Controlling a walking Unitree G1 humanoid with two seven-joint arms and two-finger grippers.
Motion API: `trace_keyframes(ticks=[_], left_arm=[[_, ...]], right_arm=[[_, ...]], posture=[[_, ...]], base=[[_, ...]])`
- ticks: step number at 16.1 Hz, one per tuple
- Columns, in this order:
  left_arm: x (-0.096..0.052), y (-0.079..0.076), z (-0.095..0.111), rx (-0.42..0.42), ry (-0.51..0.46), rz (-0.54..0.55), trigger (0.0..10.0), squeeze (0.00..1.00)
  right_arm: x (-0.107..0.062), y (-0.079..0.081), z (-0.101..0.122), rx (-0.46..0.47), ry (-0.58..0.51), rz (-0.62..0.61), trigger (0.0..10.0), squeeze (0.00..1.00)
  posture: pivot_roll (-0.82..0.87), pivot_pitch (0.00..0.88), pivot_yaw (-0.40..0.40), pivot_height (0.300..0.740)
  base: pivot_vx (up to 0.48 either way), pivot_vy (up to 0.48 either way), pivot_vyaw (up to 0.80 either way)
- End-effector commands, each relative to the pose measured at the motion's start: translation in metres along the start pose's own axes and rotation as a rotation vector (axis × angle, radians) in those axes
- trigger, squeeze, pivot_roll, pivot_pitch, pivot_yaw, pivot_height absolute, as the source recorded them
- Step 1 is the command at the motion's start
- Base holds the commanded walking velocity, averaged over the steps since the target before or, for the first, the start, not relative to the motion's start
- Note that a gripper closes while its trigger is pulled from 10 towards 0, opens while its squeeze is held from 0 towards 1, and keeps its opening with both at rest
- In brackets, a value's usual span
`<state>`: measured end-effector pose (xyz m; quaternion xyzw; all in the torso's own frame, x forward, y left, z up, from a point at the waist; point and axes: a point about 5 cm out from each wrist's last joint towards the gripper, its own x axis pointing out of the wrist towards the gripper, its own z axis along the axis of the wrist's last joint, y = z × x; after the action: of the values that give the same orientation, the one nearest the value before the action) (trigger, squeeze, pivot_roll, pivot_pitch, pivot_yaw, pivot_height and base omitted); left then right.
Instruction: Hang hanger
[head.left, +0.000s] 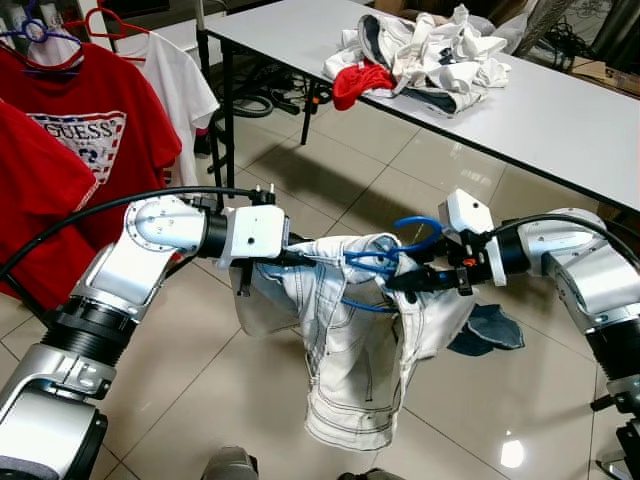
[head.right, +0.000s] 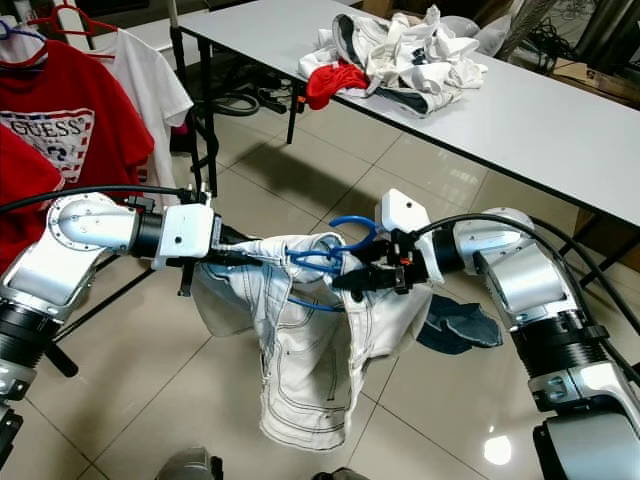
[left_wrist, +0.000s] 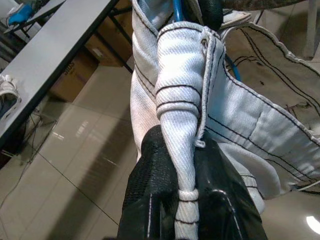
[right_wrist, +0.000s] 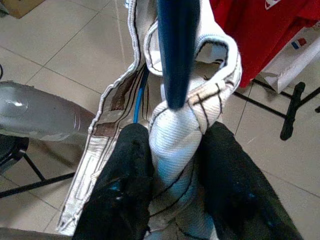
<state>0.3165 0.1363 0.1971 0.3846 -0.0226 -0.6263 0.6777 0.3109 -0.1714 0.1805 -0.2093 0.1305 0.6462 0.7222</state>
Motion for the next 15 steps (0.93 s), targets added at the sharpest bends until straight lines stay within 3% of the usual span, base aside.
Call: trace_keyframes(ticks=[1,2,4,8,9,11,15], left_arm=[[0.004,0.015,0.03,0.11,-0.131,0.049,0.0,0.0],[0.004,0.012,0.031,0.119,-0.14,0.035,0.0,0.0],[0.004,0.01,0.033,0.132,-0.153,0.028,0.0,0.0],[0.001,0.013,0.031,0.149,-0.161,0.076,0.0,0.0],[-0.001,0.015,0.03,0.138,-0.173,0.101,0.0,0.0],[-0.004,0.015,0.029,0.123,-0.185,0.115,0.0,0.0],[-0.005,0.014,0.028,0.13,-0.18,0.104,0.0,0.0]], right_arm=[[0.01,0.005,0.002,-0.026,0.0,0.056,10.0,1.0],[0.01,0.001,0.002,-0.054,0.008,0.018,10.0,0.0],[0.009,-0.006,0.001,-0.052,0.008,-0.021,10.0,0.0],[0.003,-0.002,0.001,-0.002,-0.056,0.043,10.0,0.0],[-0.002,-0.002,0.003,0.004,-0.091,0.054,9.5,0.0],[-0.011,0.0,0.005,0.008,-0.117,0.067,10.0,0.0],[-0.024,0.002,0.003,-0.015,-0.075,0.062,10.0,0.0]], posture=[[0.07,0.0,-0.118,0.74],[0.07,0.0,-0.12,0.74],[0.08,0.0,-0.121,0.74],[0.08,0.0,-0.126,0.74],[0.08,0.0,-0.126,0.74],[0.08,0.0,-0.126,0.74],[0.08,0.0,-0.12,0.74]], base=[[0.0,0.0,0.0],[0.0,0.0,0.0],[0.0,0.0,0.0],[0.0,0.0,0.0],[0.0,0.0,0.0],[0.0,0.0,0.0],[0.0,0.0,0.0]])
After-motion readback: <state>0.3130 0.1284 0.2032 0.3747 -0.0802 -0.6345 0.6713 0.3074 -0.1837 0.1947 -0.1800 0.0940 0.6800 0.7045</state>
